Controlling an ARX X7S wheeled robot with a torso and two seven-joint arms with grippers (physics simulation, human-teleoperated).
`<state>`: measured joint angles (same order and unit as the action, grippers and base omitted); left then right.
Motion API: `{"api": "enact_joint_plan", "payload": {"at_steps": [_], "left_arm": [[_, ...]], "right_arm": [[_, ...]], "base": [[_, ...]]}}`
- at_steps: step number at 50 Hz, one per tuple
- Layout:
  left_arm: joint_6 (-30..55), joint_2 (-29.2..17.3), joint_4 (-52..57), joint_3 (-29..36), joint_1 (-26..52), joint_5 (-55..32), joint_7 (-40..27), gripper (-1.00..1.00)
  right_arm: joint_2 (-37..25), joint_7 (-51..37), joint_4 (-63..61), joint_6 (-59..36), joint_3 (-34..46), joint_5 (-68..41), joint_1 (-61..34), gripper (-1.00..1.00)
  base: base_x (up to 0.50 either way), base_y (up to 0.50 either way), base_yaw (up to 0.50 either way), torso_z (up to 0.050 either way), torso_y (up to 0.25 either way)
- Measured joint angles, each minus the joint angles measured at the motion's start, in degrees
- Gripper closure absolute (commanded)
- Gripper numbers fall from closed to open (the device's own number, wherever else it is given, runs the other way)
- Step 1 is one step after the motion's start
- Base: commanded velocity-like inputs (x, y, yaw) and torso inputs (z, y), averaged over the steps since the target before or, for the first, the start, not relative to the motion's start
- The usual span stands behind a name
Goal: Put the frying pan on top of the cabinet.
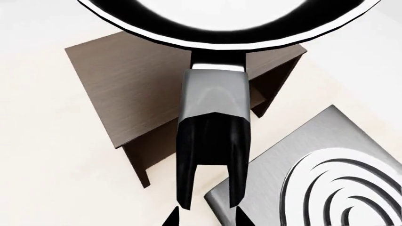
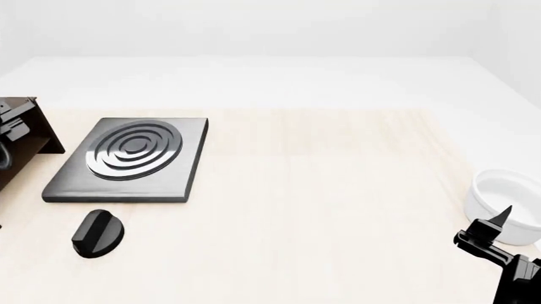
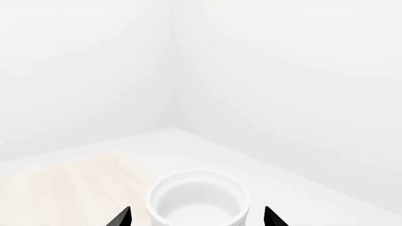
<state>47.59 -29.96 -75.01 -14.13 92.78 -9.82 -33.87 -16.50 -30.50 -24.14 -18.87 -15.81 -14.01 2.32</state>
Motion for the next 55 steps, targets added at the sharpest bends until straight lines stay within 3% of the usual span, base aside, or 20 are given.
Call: {"api": "enact_joint_plan", "payload": {"at_steps": [15, 36, 46, 47, 55], "left_arm": [[-0.68, -0.72, 0.0, -10.97, -1.37, 5.89, -1.58, 1.0], [-1.65, -0.27, 0.0, -14.12, -0.32, 8.59, -0.65, 1.0], [-2.99, -0.25, 0.0, -16.16, -0.1, 8.13, -1.04, 1.0], [-3.22, -0.25, 0.0, -16.48, -0.04, 8.01, -1.13, -1.0], [-5.62, -0.49, 0.02, -16.37, 0.91, 8.35, -1.24, -1.0]], "right_arm": [[-0.05, -0.14, 0.48, 0.19, 0.54, -0.01, -0.06, -1.0], [-0.09, -0.25, 1.06, 0.66, 1.13, -0.17, 0.01, -1.0], [-0.1, -0.25, 1.5, 0.99, 1.41, -0.24, 0.08, -1.0], [-0.11, -0.25, 1.53, 1.01, 1.44, -0.25, 0.08, -1.0], [-0.18, -0.27, 1.72, 1.18, 1.65, -0.32, 0.09, -1.0]], "base": [[0.0, 0.0, 0.0, 0.0, 0.001], [0.0, 0.0, 0.0, 0.0, -0.238], [0.0, 0.0, 0.0, 0.0, 0.0], [0.01, 0.0, 0.0, 0.0, 0.0], [0.0, 0.0, 0.0, 0.0, 0.0]]}}
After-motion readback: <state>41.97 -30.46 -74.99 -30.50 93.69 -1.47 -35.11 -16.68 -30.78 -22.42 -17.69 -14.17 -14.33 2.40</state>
